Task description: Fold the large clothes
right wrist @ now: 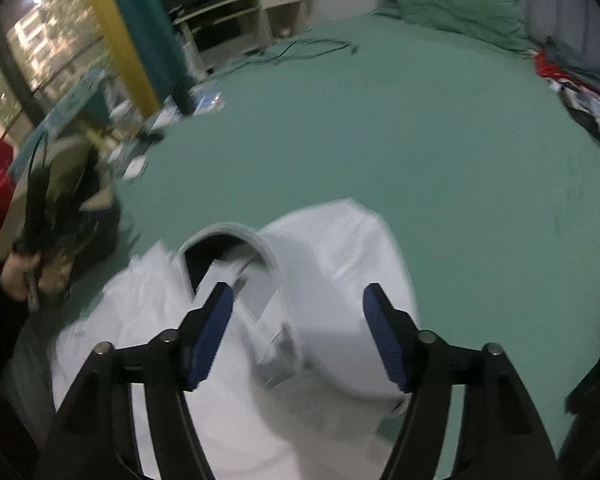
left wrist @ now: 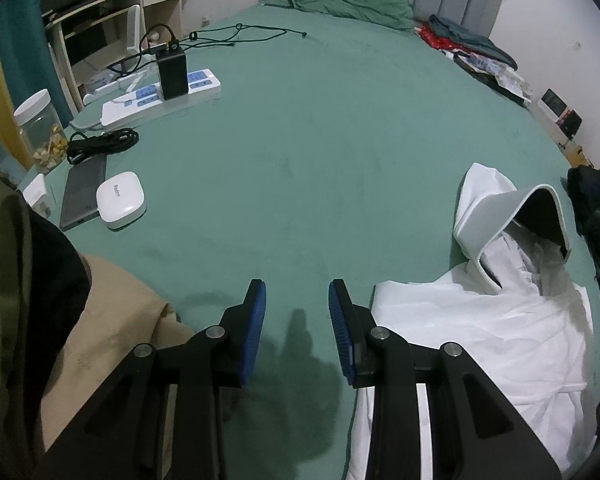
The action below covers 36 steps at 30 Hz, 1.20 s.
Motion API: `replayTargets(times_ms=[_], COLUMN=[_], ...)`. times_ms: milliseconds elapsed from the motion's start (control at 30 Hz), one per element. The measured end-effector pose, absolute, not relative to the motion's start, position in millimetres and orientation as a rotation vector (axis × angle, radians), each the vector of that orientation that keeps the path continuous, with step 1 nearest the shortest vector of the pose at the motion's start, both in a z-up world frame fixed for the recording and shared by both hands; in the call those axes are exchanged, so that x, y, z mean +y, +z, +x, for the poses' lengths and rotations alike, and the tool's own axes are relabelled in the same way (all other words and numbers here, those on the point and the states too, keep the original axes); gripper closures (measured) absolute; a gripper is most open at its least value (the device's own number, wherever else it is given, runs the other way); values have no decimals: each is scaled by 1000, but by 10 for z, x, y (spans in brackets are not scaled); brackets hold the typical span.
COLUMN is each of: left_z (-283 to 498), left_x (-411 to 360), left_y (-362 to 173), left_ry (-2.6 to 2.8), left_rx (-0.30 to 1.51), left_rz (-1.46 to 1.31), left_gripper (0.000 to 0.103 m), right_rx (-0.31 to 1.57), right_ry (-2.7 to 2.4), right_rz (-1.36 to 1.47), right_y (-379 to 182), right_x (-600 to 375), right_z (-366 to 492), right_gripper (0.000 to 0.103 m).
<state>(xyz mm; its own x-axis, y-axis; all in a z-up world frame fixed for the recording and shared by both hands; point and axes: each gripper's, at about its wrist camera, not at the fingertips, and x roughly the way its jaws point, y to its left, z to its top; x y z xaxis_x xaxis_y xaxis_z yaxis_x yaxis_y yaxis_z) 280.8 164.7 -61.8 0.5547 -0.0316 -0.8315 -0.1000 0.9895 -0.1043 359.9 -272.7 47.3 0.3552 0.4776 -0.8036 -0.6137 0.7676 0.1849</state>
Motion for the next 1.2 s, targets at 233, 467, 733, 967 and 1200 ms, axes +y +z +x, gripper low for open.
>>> replayTargets(times_ms=[233,467,733,967,1200], left_z=[2848,2859,2860,2865,2855], left_x=[1563,1577,1512,1465,1338], left_y=[-716,-761,-798,-879,-917], left_ry=[45,56,40,32,11], left_rx=[989,995,1004,1025,1031], left_rz=[-134,-143,-121,-112,-78], left_gripper=[68,68,68,68,68], right_rx=[1079,1172,1225,1211,1196], right_ry=[624,710,853,906,1015], right_rz=[-220,-361,-521,-639,-764], right_y=[0,-625,-875,-921,-977], right_x=[-2334,-1956,-1846,-1759,-1560], right_z=[4094,3796,3684,3605,3698], right_gripper=[30,15,0,2,0])
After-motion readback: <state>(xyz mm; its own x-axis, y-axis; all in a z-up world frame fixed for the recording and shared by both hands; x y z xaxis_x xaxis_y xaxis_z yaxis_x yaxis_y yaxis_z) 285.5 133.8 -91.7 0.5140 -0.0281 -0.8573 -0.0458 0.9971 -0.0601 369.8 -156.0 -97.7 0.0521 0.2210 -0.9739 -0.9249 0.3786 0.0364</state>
